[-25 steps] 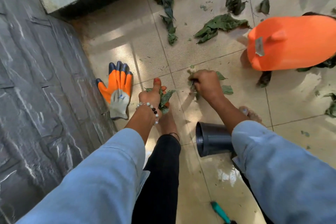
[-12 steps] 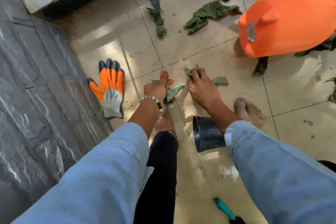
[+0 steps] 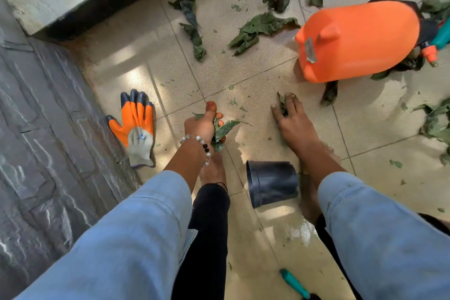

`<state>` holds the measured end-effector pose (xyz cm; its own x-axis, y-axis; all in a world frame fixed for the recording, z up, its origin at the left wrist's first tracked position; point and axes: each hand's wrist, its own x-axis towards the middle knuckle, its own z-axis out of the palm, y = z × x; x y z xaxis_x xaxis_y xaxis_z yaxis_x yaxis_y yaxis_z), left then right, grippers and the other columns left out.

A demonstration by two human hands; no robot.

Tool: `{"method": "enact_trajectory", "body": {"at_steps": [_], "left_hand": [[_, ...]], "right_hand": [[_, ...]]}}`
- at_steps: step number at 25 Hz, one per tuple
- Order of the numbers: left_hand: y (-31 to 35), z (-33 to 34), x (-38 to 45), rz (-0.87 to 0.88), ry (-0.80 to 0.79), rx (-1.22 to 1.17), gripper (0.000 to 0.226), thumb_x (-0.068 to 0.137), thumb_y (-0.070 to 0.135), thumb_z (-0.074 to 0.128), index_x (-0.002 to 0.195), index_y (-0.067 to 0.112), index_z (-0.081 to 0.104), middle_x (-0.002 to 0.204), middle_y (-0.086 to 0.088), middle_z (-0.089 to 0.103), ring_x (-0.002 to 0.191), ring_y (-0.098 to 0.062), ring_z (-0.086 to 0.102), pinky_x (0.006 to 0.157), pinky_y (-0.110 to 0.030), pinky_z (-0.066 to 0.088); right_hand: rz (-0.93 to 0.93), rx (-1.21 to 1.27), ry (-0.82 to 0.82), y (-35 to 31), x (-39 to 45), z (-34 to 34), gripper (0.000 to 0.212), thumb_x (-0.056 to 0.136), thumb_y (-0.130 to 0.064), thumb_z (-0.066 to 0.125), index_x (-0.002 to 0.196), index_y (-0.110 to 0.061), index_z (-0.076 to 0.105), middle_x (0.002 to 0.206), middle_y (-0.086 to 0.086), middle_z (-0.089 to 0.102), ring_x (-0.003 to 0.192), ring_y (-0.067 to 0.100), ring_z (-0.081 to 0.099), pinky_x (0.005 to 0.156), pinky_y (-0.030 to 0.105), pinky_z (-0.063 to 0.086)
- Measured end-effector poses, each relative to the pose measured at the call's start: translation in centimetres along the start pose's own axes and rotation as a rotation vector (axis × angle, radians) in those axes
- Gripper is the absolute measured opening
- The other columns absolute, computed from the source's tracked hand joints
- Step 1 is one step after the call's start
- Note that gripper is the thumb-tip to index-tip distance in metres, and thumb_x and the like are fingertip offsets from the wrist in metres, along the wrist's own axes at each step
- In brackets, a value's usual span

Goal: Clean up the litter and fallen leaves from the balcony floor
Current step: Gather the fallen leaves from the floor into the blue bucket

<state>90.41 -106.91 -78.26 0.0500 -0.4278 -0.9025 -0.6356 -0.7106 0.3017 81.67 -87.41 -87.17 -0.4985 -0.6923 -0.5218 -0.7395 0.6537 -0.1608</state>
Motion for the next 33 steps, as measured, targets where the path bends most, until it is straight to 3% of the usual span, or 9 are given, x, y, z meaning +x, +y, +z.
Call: {"method": "enact_trajectory", "body": {"at_steps": [3,5,7,10,14,18,23,28,33], "left_hand": [[0.3,0.5,-0.5,0.007,0.016,0.011,0.038,0.088,0.043,0.065,0.081,0.006,0.067,0.065,-0.004,0.064,0.043,-0.016,0.055,0.039,-0.021,0.043],[0.4,0.7,-0.6,0.009,0.017,0.021,0.039,0.087,0.046,0.065,0.078,0.008,0.066,0.064,-0.004,0.063,0.042,-0.016,0.054,0.039,-0.021,0.042],[0.9,0.8,-1.0,0.018,0.021,0.009,0.041,0.086,0.047,0.065,0.076,0.007,0.066,0.063,-0.004,0.062,0.04,-0.015,0.053,0.039,-0.021,0.042],[1.4,1.4,-1.6,0.028,0.011,0.014,0.047,0.084,0.049,0.066,0.095,0.003,0.065,0.07,-0.004,0.065,0.045,-0.015,0.056,0.04,-0.021,0.043],[1.3,3.0,-2.1,0.037,-0.065,0.015,0.036,0.086,0.045,0.067,0.085,0.009,0.063,0.067,0.003,0.066,0.051,-0.011,0.058,0.039,-0.02,0.042],[0.2,4.1,-1.4,-0.003,-0.085,0.039,0.057,0.084,0.045,0.069,0.116,-0.001,0.061,0.066,0.002,0.066,0.046,-0.011,0.057,0.039,-0.02,0.042],[-0.8,3.9,-0.7,0.0,-0.09,0.08,0.057,0.084,0.043,0.07,0.119,0.0,0.057,0.064,0.002,0.066,0.047,-0.011,0.058,0.039,-0.021,0.044],[-0.1,4.3,-2.5,-0.01,-0.047,0.14,0.037,0.086,0.043,0.067,0.094,0.008,0.064,0.061,0.002,0.063,0.046,-0.011,0.056,0.038,-0.02,0.043],[1.6,6.4,-7.2,-0.007,-0.018,0.105,0.039,0.089,0.045,0.063,0.068,0.011,0.062,0.051,0.002,0.062,0.039,-0.013,0.055,0.042,-0.021,0.046]], "right_hand": [[-0.039,0.036,0.075,0.1,0.7,0.0,0.026,0.078,0.012,0.062,0.104,0.013,0.063,0.108,0.033,0.059,0.104,0.047,0.055,0.064,0.047,0.055],[0.015,0.202,0.096,1.2,1.5,-0.8,0.018,0.081,0.007,0.062,0.098,0.009,0.067,0.101,0.023,0.064,0.098,0.037,0.059,0.073,0.038,0.053],[0.308,0.593,0.126,3.1,1.7,-2.4,0.022,0.083,-0.001,0.065,0.104,0.001,0.071,0.104,0.014,0.07,0.098,0.025,0.064,0.085,0.024,0.047],[0.509,0.937,0.185,5.0,0.1,-4.6,0.026,0.077,-0.006,0.075,0.102,-0.003,0.073,0.102,0.005,0.071,0.092,0.015,0.064,0.082,0.017,0.042],[0.3,0.728,-0.011,3.5,-1.7,-2.6,0.028,0.087,-0.006,0.062,0.113,-0.012,0.069,0.115,0.013,0.063,0.108,0.029,0.056,0.092,0.027,0.041],[0.209,0.213,-0.15,0.9,-3.3,0.8,0.056,0.086,-0.031,0.064,0.134,-0.019,0.039,0.139,0.012,0.028,0.123,0.032,0.031,0.089,0.05,0.043],[0.093,0.254,-0.095,1.4,-3.5,3.1,0.05,0.086,-0.012,0.066,0.13,-0.009,0.044,0.141,0.015,0.029,0.121,0.035,0.031,0.092,0.041,0.047],[0.592,0.927,0.052,4.7,-3.2,0.1,0.018,0.084,-0.01,0.068,0.1,-0.004,0.064,0.099,0.011,0.061,0.089,0.021,0.056,0.075,0.027,0.041],[0.635,1.871,-0.001,5.3,-6.0,-7.4,0.018,0.08,0.009,0.064,0.084,-0.008,0.061,0.078,0.005,0.062,0.068,0.015,0.058,0.059,0.023,0.051]]}}
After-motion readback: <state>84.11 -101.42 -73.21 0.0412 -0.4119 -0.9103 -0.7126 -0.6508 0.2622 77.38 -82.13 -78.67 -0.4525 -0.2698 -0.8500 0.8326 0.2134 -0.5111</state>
